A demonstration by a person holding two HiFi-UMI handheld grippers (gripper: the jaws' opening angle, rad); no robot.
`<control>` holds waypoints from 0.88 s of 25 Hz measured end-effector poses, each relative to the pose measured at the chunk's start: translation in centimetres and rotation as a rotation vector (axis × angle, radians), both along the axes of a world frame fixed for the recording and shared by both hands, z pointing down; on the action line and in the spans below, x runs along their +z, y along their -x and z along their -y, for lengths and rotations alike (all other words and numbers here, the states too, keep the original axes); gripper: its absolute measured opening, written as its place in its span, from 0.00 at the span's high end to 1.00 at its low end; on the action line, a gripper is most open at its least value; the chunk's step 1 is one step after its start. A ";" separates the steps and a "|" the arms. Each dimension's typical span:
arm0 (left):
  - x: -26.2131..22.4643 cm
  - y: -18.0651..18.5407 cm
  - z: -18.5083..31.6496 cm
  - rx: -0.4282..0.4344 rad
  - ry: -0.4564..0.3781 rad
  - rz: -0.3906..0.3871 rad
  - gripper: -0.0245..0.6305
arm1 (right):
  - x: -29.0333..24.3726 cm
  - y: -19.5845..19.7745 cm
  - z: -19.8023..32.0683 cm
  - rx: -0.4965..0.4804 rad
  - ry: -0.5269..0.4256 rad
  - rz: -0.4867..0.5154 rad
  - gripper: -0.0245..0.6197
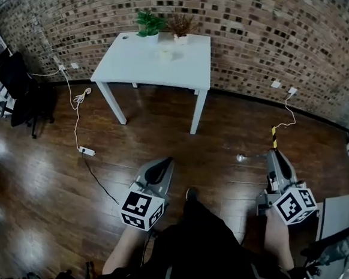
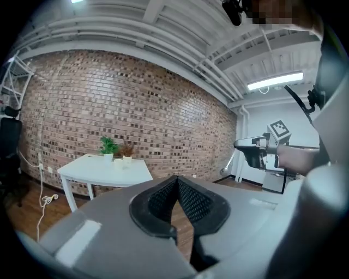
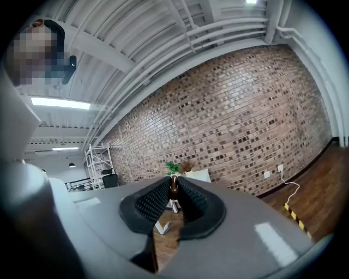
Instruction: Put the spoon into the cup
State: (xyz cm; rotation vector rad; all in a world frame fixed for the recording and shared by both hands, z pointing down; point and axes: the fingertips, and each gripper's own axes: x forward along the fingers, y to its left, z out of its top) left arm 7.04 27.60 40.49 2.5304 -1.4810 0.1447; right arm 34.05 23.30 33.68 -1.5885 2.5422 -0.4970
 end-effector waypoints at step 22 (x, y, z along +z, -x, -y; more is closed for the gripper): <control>-3.3 11.3 23.8 0.030 -0.059 0.101 0.96 | -0.1 14.0 26.3 -0.083 -0.015 0.067 0.89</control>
